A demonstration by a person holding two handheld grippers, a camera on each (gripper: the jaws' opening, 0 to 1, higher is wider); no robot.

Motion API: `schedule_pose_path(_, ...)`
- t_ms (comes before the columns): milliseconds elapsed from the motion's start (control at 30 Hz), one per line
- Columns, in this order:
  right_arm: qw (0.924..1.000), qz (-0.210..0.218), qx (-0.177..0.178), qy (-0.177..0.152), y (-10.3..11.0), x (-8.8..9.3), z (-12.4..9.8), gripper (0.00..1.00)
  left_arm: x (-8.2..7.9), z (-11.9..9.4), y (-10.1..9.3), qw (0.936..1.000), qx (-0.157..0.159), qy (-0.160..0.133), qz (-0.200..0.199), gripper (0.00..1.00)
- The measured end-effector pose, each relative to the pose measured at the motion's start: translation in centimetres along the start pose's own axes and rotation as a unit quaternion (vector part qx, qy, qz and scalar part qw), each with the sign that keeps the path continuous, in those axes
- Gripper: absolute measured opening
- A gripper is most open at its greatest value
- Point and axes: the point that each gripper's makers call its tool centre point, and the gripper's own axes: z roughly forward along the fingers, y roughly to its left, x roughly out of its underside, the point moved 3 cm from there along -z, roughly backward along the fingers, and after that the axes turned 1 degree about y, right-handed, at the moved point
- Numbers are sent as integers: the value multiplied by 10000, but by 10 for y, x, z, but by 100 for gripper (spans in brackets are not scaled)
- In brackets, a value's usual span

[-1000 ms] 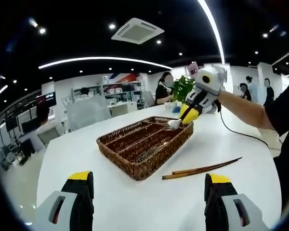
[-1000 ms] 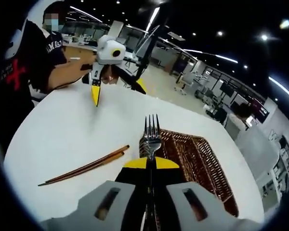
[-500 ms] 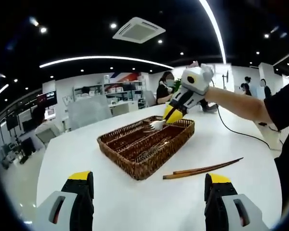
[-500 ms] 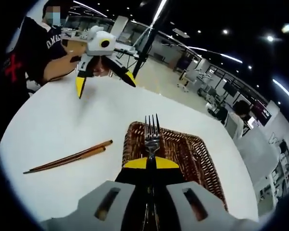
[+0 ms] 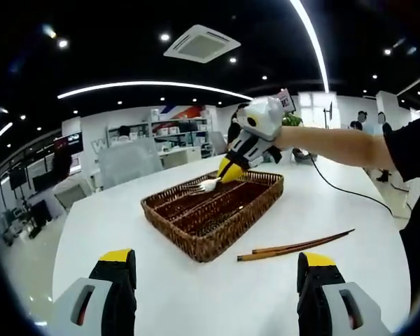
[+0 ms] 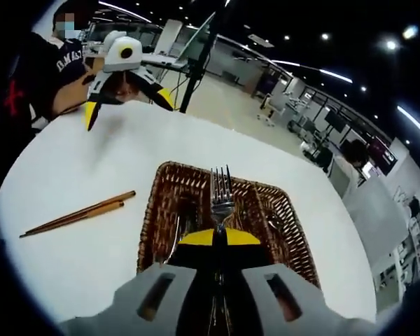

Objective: Arrange the knives, forks, and spoons in their matching storage slots by inserting each utensil handle-first until every utensil is classified and aligned in the correct compartment

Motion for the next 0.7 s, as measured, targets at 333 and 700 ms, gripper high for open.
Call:
schedule_pose_path(333,9999,163,-4,11,-25,4,4,0,2,3,0,10000,1,47,32,100)
schedule_pose_path(700,9996,266,-126,-5,-42,-1,15,0,2,2,3,10000,-35,12,41,100)
